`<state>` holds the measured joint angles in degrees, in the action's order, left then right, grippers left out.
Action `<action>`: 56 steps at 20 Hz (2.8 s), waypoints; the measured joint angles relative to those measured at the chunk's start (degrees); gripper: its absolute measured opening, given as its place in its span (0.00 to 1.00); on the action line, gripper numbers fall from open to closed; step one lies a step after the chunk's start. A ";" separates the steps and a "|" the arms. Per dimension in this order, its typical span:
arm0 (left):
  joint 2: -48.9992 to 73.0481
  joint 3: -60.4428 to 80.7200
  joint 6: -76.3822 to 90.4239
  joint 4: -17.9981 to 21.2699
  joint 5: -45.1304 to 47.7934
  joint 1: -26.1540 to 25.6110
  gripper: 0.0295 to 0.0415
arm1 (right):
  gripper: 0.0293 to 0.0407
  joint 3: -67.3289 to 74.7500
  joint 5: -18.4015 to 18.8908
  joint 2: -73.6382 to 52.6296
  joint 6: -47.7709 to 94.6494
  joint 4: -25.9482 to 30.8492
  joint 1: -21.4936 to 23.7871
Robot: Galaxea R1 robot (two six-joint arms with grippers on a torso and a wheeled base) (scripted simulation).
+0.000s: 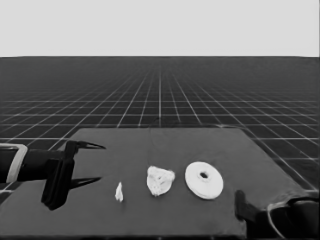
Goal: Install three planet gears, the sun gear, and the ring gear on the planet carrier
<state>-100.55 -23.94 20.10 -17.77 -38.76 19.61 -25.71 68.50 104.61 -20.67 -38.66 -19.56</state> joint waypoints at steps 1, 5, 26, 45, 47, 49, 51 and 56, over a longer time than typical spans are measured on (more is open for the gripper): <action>0.00 0.00 0.00 0.00 0.00 0.00 0.75 | 0.81 1.48 -0.36 -1.62 1.06 -0.54 -0.34; 0.00 0.00 0.00 0.00 0.00 0.00 0.75 | 0.91 -8.21 13.46 11.07 -23.71 17.95 16.68; 0.00 0.00 0.00 0.00 0.00 0.00 0.75 | 0.49 -59.36 12.17 39.30 -39.48 22.48 11.95; 0.00 0.00 0.00 0.00 0.00 0.00 0.75 | 0.49 -54.23 19.34 44.70 -53.58 30.74 22.60; 0.00 0.00 0.00 0.00 0.00 0.00 0.75 | 0.49 -61.94 19.87 62.20 -59.38 29.89 21.63; 0.00 0.00 0.00 0.00 0.00 0.00 0.75 | 0.49 -68.27 19.78 68.54 -58.62 29.66 21.34; 0.00 0.00 0.00 0.00 0.00 0.00 0.75 | 0.49 -70.98 19.71 70.63 -58.00 29.59 21.25; 0.00 0.00 0.00 0.00 0.00 0.00 0.75 | 0.49 -74.16 18.71 72.04 -56.52 26.06 17.59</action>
<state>-100.55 -23.94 20.10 -17.77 -38.76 19.61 -99.87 87.21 176.65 -77.19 -12.61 -1.97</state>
